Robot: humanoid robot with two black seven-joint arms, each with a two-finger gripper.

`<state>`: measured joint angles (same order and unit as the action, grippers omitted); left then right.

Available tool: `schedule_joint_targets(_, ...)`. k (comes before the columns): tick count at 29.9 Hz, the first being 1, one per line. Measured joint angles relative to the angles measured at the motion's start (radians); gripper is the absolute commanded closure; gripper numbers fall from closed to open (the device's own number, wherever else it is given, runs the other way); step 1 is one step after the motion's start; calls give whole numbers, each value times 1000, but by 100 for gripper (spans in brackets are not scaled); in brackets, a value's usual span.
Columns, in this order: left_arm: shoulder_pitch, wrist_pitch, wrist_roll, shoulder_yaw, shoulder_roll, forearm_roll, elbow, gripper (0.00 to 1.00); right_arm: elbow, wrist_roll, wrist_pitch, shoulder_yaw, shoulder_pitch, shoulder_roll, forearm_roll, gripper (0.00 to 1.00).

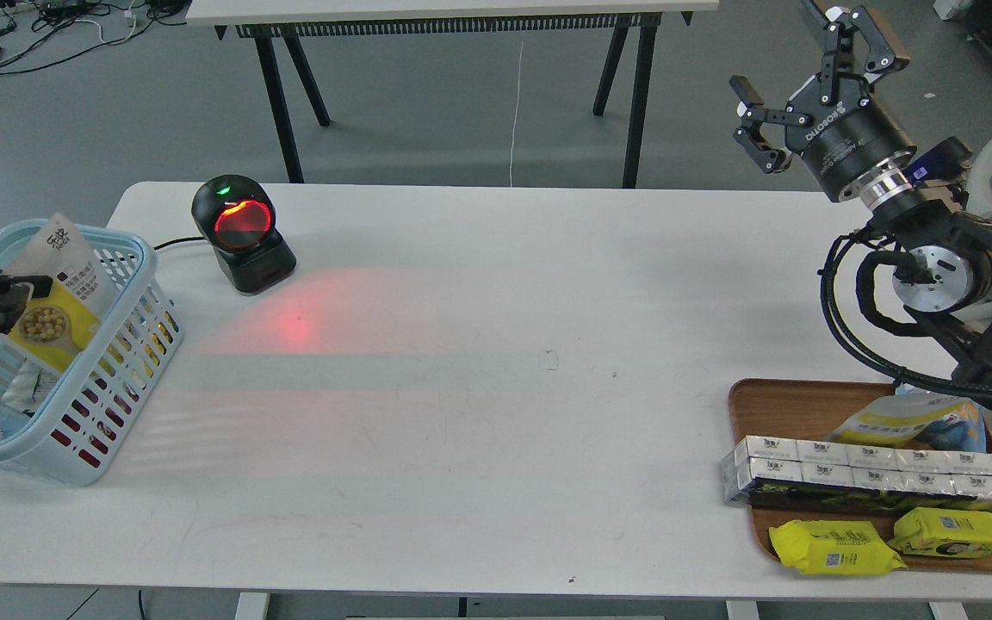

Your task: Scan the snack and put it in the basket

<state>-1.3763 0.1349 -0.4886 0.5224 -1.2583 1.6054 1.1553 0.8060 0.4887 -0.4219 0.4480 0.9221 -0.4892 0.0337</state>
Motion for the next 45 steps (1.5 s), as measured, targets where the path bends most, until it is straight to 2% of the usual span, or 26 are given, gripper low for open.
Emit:
schedule_joint_targets(4,0,3,0,-2,0,0,-3,90,1,0,0,0,0,-1,0,2)
schedule_joint_targets(7,0,3,0,-8,-3,1,-3,78,2,0,0,0,0,-3,0,2)
schedule_joint_targets(18,0,4,0,-40,-9,3,-2,48,6,0,-2,0,0,-7,0,2)
schedule_joint_targets(23,0,4,0,-69,-11,-15,-2,20,7,0,-2,0,0,-9,0,2)
schedule_joint_targets(25,0,8,0,-84,-11,-45,-2,15,8,0,-2,0,0,-9,0,2)
schedule_joint_targets(37,2,3,0,-252,46,-336,-72,13,11,0,-13,0,-10,-11,0,2)
schedule_joint_targets(45,1,10,0,-412,105,-684,-45,13,45,0,-30,-7,-5,-11,-16,2)
